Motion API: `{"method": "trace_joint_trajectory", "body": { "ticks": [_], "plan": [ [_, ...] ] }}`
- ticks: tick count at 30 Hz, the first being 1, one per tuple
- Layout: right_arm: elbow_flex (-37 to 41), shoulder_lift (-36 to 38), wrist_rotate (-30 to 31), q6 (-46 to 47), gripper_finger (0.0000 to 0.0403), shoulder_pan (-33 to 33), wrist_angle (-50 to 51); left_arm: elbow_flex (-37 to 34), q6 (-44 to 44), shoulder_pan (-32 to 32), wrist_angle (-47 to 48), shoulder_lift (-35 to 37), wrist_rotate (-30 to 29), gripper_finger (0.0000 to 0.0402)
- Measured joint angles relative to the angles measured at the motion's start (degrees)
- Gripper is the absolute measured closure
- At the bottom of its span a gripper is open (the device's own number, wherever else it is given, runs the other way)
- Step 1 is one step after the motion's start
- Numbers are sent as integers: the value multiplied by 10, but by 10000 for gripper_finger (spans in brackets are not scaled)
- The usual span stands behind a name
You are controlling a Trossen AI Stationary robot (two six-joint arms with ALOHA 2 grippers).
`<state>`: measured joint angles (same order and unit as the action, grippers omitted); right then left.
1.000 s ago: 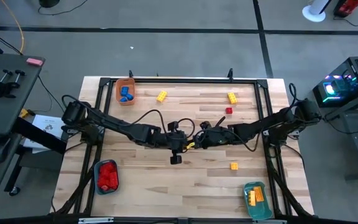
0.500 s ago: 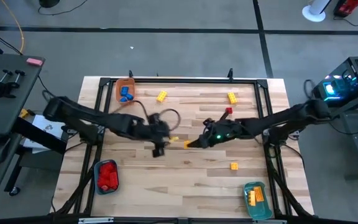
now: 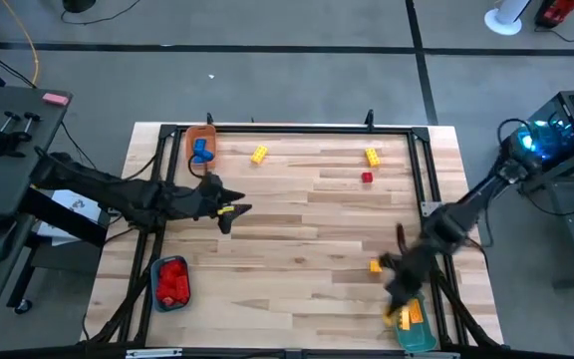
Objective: Sort blocks
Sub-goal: Put the yellow game piece into the right blue bin
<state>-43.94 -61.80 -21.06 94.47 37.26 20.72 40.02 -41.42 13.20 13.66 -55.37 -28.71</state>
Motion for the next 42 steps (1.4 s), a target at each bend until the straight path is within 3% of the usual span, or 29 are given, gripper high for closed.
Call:
{"method": "trace_joint_trajectory", "body": {
  "ticks": [3, 6, 10, 13, 21, 26, 30, 34, 38, 42],
  "plan": [
    [0, -7, 13, 108, 402, 100, 6, -49, -1, 8, -126, 5, 1, 179],
    [0, -20, 41, 194, 402, 168, 60, -65, 5, 8, -175, -3, -3, 179],
    [1, -42, 55, 276, 402, 208, 150, -67, 14, 6, -168, -16, -5, 179],
    [1, -50, 56, 305, 390, 211, 164, -66, 23, 6, -171, -19, 1, 179],
    [1, -50, 31, 300, 265, 194, 132, -67, 37, 6, -167, -20, 26, 179],
    [1, -43, 47, 299, 201, 173, 56, -67, 4, 8, -227, -15, 143, 179],
    [0, -42, 213, 243, 186, 116, -51, -66, 28, 8, -288, -9, 230, 179],
    [0, -41, 352, 134, 188, -2, -55, -66, 45, 6, -309, -9, 230, 179],
    [0, -41, 378, 30, 190, -159, 8, -67, 56, -18, -328, -11, 180, 179],
    [1, -41, 341, -84, 190, -340, 86, -53, 56, -74, -346, -11, 174, 179]
  ]
}}
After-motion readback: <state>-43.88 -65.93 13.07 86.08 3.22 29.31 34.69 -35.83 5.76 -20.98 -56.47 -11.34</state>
